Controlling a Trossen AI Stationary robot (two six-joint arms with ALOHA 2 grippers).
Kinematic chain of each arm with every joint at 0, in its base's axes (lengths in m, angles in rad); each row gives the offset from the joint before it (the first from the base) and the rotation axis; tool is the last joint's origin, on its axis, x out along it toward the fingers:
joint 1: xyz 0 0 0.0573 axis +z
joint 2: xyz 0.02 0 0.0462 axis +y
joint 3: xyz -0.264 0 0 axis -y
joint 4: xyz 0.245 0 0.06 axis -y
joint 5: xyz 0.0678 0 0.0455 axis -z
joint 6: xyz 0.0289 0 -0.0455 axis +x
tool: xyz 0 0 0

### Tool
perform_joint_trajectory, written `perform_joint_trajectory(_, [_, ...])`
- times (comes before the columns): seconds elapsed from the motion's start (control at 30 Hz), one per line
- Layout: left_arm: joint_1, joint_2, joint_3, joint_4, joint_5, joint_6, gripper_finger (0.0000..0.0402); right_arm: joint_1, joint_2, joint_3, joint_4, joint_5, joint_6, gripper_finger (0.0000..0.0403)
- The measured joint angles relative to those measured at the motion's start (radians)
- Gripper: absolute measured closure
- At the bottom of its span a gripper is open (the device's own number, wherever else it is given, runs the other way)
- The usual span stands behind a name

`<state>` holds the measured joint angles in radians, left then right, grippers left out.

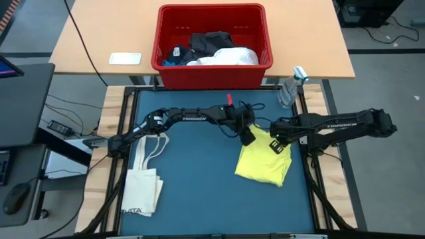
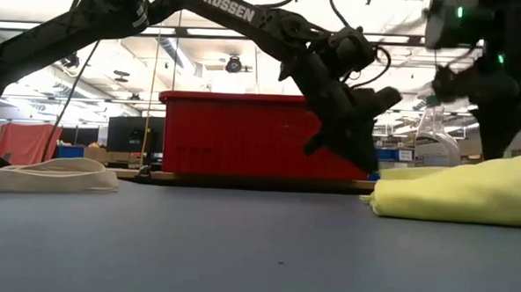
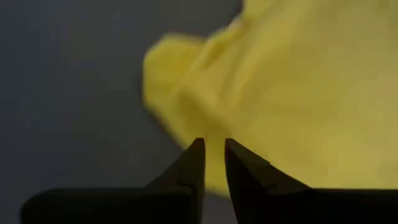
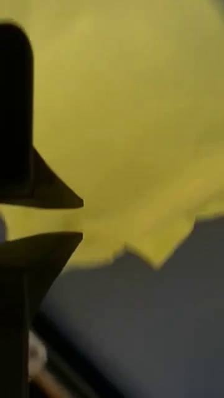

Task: Fold laundry
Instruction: Move the yellow shirt to the bottom of the table

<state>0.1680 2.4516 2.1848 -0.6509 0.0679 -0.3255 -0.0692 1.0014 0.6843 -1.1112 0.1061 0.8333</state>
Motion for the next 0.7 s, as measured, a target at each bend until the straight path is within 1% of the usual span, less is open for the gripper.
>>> perform_joint_trajectory(0.07, [-0.002,-0.018,-0.001,-0.046,0.003,0.003,0.0315,0.024,-0.014,0.041,0.002,0.006,0.056,0.0289])
perform_joint_trajectory(0.13, [-0.005,-0.051,-0.001,-0.087,0.005,0.005,0.0302,0.042,-0.02,0.088,0.003,0.043,0.09,0.0271])
perform_joint_trajectory(0.23, [-0.005,-0.099,0.001,-0.093,0.006,0.029,0.029,0.063,-0.013,0.124,0.035,0.072,0.106,0.0258])
perform_joint_trajectory(0.33, [-0.003,-0.154,0.001,-0.073,0.006,0.062,0.0287,0.078,0.018,0.104,0.15,0.043,0.095,0.0261])
perform_joint_trajectory(0.5, [0.01,-0.254,0.001,-0.096,-0.002,0.09,0.0286,0.112,0.114,-0.002,0.397,0.019,0.094,0.0279])
perform_joint_trajectory(0.57, [0.016,-0.288,0.0,-0.124,-0.032,0.107,0.0286,0.126,0.154,-0.04,0.448,0.006,0.117,0.0286])
perform_joint_trajectory(0.7, [0.026,-0.378,0.001,-0.184,-0.11,0.147,0.0286,0.191,0.22,-0.112,0.483,-0.033,0.179,0.0297])
